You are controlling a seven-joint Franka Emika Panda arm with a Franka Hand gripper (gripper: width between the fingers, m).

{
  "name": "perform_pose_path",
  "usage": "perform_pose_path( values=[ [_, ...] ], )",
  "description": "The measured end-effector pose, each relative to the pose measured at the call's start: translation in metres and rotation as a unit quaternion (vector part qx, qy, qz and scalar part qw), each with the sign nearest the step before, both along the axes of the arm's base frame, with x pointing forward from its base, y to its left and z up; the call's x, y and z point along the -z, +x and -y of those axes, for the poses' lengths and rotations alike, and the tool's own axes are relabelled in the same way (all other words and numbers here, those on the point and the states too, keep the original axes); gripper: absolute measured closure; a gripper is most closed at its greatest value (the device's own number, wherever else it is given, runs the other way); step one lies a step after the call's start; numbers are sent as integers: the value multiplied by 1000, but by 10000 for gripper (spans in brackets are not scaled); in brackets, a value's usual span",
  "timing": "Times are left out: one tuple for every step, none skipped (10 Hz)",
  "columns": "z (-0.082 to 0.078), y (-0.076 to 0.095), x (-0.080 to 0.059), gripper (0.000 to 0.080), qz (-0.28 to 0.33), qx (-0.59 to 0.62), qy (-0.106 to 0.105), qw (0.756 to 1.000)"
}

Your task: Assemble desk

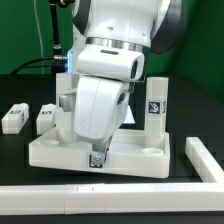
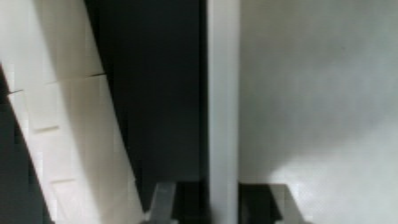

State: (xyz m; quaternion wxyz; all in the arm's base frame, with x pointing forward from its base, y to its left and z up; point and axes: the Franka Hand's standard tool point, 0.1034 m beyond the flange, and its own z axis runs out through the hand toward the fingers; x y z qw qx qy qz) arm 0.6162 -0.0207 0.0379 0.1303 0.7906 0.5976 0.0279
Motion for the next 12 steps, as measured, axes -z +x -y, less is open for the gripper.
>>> perform_pose_path(
  values=[
    [0,0,0,735,0,0,0,1000],
    [-4,3,0,735,3,-16,-3,1000],
    [-10,8,1,734,8,-35,-6,999],
    [-19,16,2,734,12,-43,-7,999],
    [-29,25,1,732,18,-54,-9,998],
    [-34,31,6,727,19,-60,-12,998],
    [-34,31,10,727,19,-57,-12,998],
    [-31,31,10,722,19,-55,-11,998],
    [-32,31,9,722,19,-52,-11,998],
    [-31,31,9,722,19,-52,-11,998],
    [-31,31,9,722,19,-52,-11,998],
    [-31,31,9,722,19,-52,-11,998]
  ],
)
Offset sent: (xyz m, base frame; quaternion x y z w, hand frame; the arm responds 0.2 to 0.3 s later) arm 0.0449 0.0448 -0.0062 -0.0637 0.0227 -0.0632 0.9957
